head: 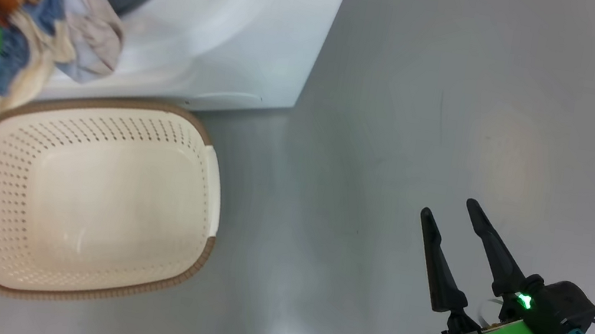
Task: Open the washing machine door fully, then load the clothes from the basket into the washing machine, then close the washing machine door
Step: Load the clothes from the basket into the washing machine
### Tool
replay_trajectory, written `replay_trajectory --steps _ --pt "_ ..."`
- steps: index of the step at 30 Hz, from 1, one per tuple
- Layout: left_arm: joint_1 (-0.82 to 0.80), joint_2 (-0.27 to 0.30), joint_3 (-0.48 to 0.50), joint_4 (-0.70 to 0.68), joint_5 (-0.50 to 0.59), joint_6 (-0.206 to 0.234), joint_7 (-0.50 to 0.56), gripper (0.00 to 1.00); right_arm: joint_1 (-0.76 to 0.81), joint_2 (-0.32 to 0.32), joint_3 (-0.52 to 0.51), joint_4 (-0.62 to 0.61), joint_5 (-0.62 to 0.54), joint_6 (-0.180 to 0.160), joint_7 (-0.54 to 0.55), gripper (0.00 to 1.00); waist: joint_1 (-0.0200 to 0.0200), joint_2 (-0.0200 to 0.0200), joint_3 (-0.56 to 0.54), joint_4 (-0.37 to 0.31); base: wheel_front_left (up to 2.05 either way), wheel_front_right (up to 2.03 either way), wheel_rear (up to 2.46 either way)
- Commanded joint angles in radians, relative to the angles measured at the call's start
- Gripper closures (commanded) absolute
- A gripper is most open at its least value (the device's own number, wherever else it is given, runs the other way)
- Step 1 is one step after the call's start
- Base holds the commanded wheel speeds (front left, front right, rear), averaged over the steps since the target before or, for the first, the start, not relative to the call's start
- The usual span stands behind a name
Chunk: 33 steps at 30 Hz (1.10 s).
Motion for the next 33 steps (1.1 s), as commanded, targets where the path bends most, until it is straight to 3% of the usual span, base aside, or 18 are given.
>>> replay_trajectory --steps 1,14,20,26,33 --pt "-0.043 0.059 0.017 -0.002 0.0 -0.002 0.001 1.0 -0.008 0.003 0.024 -0.026 -0.003 0.002 -0.005 0.0 0.0001 0.0 0.041 -0.017 0.0 0.0 0.0" --pt "-0.294 0.1 -0.059 0.164 0.014 -0.002 -0.003 1.0 -0.036 0.017 0.027 -0.044 -0.007 0.002 -0.005 0.0 0.0001 0.0 0.185 -0.033 0.0 0.0 0.0" --pt "-0.376 0.119 -0.078 0.178 0.049 0.019 -0.043 1.0 -0.043 0.025 0.041 -0.045 -0.007 0.002 -0.005 0.0 0.0001 0.0 0.22 -0.042 0.0 0.0 0.0" --pt "-0.432 0.139 -0.083 0.036 0.102 0.054 -0.055 1.0 -0.048 0.033 0.053 -0.047 -0.003 0.002 -0.005 0.0 0.0001 0.0 0.259 -0.056 0.0 0.0 0.0" --pt "-0.383 0.13 -0.065 -0.129 0.127 0.078 -0.055 1.0 -0.048 0.034 0.057 -0.046 -0.003 0.002 -0.005 0.0 0.0001 0.0 0.274 -0.061 0.0 0.0 0.0"
